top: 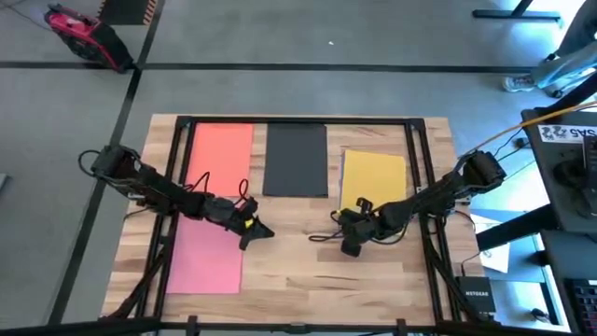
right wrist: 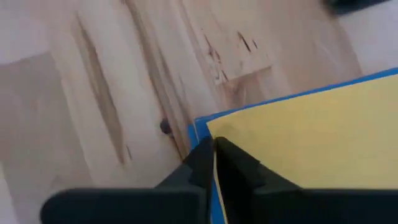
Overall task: Organize paper
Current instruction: Move the yellow color paper to the bottom center of the table
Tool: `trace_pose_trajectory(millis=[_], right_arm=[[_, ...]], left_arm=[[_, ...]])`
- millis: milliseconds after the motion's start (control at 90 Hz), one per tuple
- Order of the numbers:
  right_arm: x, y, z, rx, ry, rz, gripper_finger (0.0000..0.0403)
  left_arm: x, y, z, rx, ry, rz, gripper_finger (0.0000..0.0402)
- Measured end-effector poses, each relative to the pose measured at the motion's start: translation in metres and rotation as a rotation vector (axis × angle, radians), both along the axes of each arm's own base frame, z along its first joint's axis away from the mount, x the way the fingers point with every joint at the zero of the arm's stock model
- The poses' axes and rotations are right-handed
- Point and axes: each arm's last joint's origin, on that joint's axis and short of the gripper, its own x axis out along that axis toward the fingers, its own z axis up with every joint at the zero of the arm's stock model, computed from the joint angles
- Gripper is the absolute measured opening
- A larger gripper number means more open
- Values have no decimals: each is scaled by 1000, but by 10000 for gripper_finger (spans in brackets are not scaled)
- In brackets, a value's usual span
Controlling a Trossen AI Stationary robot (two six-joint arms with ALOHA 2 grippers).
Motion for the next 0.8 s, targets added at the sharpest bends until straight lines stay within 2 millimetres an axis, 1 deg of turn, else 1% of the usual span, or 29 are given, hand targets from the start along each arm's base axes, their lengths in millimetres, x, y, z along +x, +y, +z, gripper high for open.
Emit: trace_pose_trajectory(millis=[100,244,333,389,456,544,622,800], right_arm=[[4,2,6,17,-5,5,20],[14,8,18,77,-44,24,3],[21,12,25,113,-90,54,4],[22,12,26,111,-91,37,6],[17,9,24,80,-52,-6,11],[10,5,21,37,20,-46,30],[4,2,19,-16,63,-75,57],[6,2,17,-51,55,-49,115]], left_arm=[[0,0,0,1,-3,0,0],[1,0,2,-3,-22,-1,0],[2,0,6,-8,-59,-2,0],[2,0,7,-11,-73,-1,0],[2,0,8,-11,-80,0,0],[2,0,8,1,-82,-3,0],[2,0,8,8,-83,-5,0],[2,0,7,22,-86,-11,0]])
